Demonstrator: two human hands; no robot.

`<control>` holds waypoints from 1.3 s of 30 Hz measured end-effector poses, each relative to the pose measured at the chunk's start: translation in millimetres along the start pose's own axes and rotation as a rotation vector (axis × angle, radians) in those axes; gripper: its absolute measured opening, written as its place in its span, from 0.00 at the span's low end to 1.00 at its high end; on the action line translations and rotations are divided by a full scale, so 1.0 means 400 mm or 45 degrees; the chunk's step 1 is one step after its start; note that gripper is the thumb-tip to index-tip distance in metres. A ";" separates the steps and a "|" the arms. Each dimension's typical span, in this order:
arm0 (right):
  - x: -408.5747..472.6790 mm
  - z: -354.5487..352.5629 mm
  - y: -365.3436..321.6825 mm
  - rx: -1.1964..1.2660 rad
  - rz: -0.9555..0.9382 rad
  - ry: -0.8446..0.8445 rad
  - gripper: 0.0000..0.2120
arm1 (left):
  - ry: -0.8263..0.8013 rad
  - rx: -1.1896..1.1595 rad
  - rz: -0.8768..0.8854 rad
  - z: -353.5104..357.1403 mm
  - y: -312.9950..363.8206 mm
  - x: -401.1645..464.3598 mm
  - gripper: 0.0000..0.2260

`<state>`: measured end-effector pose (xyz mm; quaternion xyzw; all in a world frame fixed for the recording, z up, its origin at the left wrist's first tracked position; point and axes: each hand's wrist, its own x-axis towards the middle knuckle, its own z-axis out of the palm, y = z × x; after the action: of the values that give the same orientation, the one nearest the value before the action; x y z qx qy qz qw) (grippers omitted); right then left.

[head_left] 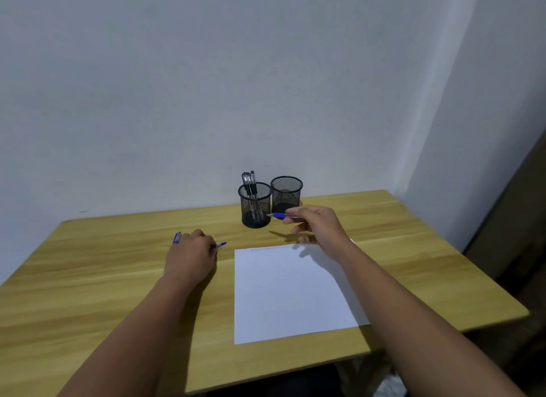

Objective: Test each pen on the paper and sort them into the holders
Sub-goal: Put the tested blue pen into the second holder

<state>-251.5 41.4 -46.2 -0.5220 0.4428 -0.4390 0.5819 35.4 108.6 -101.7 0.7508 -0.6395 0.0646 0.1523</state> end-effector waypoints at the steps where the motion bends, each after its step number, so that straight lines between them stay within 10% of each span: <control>1: 0.000 0.004 0.010 -0.018 -0.004 -0.020 0.05 | 0.003 -0.007 -0.001 0.002 -0.002 0.000 0.11; 39: -0.055 0.023 -0.069 -0.318 -0.198 -0.183 0.06 | 0.108 -0.902 0.127 -0.222 0.118 -0.002 0.06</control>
<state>-248.7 63.0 -16.9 -0.6531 0.4096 -0.3857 0.5068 -2.4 130.5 -11.1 0.6158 -0.6512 -0.1226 0.4262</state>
